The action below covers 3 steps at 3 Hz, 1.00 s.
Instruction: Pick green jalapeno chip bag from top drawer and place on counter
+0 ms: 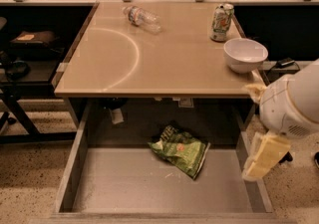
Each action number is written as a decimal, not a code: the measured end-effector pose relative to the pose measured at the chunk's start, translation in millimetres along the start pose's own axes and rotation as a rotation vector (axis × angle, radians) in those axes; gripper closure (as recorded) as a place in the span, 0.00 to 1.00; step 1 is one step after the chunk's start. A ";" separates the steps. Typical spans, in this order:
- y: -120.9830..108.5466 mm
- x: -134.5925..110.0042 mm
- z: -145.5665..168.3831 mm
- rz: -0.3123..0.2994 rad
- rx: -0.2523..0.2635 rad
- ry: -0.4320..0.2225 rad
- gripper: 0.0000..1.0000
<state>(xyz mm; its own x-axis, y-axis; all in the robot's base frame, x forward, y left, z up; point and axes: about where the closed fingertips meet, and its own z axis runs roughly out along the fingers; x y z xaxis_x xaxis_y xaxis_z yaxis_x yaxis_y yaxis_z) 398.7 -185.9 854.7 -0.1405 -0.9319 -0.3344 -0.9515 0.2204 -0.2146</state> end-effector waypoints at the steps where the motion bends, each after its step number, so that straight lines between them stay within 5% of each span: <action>1: 18.8 9.0 56.5 0.002 -0.025 -0.070 0.00; 2: 35.2 14.2 104.9 0.000 -0.091 -0.103 0.00; 3: 35.9 10.5 105.4 -0.006 -0.080 -0.106 0.00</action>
Offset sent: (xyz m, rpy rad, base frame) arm -0.0106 0.0433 -0.1676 0.1509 0.1532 0.1068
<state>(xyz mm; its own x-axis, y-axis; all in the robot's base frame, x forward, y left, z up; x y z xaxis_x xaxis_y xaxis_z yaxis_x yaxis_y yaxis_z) 391.9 -157.4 746.7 -0.1090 -0.8966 -0.4292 -0.9715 0.1874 -0.1449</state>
